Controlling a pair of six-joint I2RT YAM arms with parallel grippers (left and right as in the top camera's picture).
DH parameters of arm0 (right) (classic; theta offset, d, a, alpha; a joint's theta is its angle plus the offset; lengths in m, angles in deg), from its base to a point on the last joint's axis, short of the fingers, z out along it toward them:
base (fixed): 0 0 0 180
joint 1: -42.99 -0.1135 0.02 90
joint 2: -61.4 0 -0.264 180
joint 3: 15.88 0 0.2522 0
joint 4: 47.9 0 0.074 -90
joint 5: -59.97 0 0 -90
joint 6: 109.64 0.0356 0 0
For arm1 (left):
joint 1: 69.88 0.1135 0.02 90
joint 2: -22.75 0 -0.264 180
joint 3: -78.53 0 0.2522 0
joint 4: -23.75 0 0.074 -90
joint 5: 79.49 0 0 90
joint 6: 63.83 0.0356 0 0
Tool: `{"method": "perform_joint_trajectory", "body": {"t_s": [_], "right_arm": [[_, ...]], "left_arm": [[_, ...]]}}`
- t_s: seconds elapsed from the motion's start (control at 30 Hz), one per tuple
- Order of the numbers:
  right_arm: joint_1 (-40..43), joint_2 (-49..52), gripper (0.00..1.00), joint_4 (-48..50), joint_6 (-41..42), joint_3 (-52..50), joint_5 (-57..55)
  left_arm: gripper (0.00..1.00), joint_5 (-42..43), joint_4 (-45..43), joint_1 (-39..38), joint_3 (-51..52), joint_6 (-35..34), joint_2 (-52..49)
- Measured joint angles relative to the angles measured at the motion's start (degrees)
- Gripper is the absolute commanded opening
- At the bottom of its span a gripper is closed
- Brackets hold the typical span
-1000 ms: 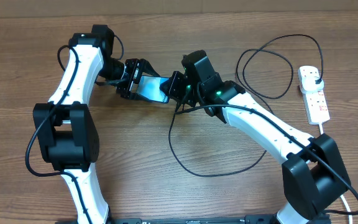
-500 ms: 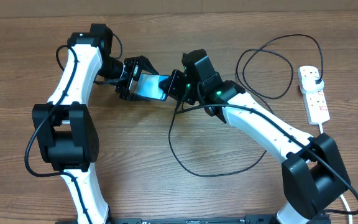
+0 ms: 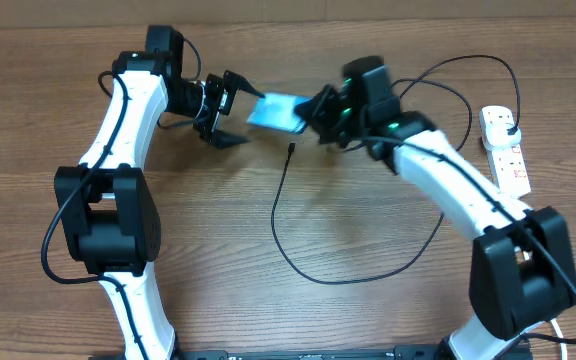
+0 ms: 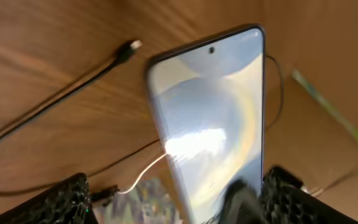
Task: Plug charger to phone and switch on socket
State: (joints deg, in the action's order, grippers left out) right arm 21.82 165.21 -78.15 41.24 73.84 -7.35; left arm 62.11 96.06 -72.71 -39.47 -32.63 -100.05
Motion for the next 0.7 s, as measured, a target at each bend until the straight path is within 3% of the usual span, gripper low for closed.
{"method": "perform_joint_trajectory", "body": {"t_s": [0.1,0.2,0.4,0.7], "right_arm": [[1.9,-0.2,0.04,0.0,6.0,0.0,-0.1],[2.2,-0.3,0.04,0.2,14.8,0.0,-0.1],[1.2,-0.5,0.04,1.9,29.2,0.0,-0.1],[-0.2,-0.5,0.04,4.6,36.4,0.0,-0.2]], "left_arm": [[0.88,1.6,-2.3,-0.4,0.0,1.8,0.0],[0.75,3.5,-6.2,-1.3,0.0,2.4,0.0],[0.61,4.6,-11.6,-3.6,0.0,-0.5,0.0],[0.45,1.8,-12.1,-4.5,0.0,-11.0,0.0]]}}
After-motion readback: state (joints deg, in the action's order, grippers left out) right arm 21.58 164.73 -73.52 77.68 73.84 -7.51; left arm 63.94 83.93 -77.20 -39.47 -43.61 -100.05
